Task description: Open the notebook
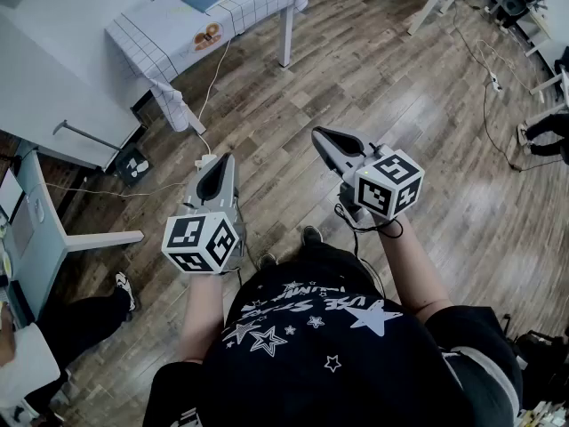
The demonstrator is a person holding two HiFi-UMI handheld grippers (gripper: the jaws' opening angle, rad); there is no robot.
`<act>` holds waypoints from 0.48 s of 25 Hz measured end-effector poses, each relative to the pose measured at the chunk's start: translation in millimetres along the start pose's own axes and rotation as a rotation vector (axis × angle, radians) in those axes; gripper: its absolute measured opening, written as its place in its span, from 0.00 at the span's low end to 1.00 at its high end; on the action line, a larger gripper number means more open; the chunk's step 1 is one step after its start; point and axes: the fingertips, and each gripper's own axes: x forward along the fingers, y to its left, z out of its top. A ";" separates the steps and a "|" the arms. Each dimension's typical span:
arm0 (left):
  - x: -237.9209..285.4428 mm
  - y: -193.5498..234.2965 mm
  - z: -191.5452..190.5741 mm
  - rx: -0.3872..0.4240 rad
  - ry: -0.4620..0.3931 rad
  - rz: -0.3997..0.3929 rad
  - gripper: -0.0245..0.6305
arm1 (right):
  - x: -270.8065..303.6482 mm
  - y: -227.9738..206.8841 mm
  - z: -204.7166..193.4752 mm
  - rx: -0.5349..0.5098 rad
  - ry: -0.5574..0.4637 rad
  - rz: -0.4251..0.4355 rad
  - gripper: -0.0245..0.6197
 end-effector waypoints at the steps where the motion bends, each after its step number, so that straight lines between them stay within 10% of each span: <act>1: -8.1 2.5 -1.1 0.011 -0.001 -0.003 0.05 | -2.4 7.8 -3.1 -0.001 0.000 -0.007 0.06; 12: -60.1 22.9 -17.3 0.067 0.015 -0.066 0.05 | -26.3 65.8 -37.2 0.005 0.017 -0.108 0.06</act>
